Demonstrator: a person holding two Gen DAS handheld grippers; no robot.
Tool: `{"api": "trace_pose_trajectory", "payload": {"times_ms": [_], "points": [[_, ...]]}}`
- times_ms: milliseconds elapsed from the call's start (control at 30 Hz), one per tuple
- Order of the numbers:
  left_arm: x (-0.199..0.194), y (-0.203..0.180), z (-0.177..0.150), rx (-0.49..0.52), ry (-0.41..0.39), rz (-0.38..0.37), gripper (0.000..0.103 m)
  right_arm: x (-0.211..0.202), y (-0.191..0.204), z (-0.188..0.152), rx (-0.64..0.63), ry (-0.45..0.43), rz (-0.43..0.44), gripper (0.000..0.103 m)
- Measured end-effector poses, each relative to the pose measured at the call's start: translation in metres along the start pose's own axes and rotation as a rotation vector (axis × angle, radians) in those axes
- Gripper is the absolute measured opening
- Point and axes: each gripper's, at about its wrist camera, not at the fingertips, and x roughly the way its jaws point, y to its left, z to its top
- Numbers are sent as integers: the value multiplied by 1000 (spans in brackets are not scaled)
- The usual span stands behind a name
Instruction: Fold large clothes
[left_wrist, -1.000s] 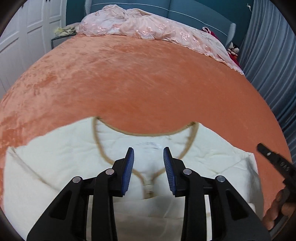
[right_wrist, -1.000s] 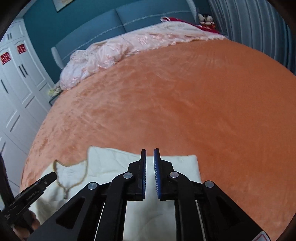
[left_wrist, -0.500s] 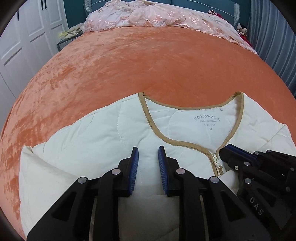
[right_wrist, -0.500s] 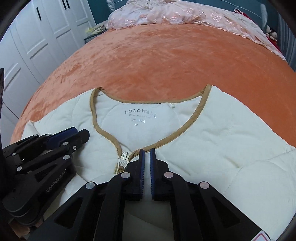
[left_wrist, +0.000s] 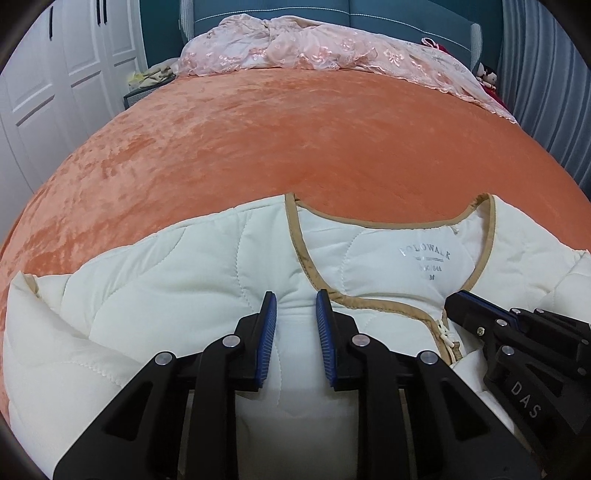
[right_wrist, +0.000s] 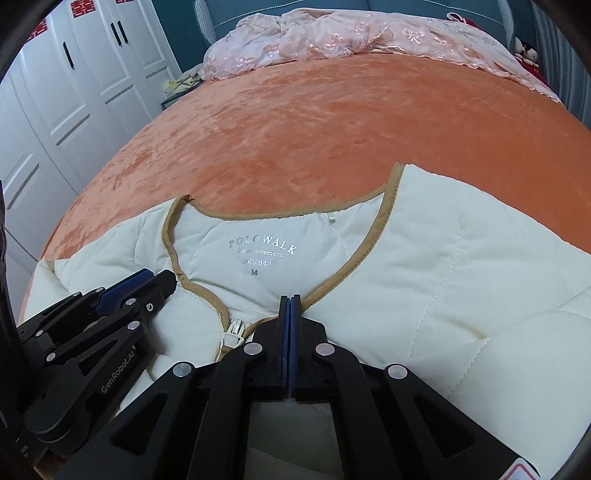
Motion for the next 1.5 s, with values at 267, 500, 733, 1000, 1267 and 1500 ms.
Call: {"api": "trace_pose_trajectory", "payload": {"times_ms": [267, 500, 733, 1000, 1267, 1500], "points": [[3, -5, -3, 22, -25, 34, 21, 5, -1, 0, 1, -18, -7, 0], [5, -4, -3, 14, -40, 30, 22, 7, -2, 0, 7, -27, -2, 0], [-9, 16, 9, -69, -19, -30, 16, -20, -14, 6, 78, -71, -9, 0], [-156, 91, -5, -175, -229, -189, 13, -176, -51, -42, 124, -237, -46, 11], [-263, 136, -117, -177, -84, -171, 9, -313, -99, -212, 181, -166, -178, 60], [-304, 176, -250, -256, 125, -59, 0, -363, -132, -345, 318, -3, -217, 66]]}}
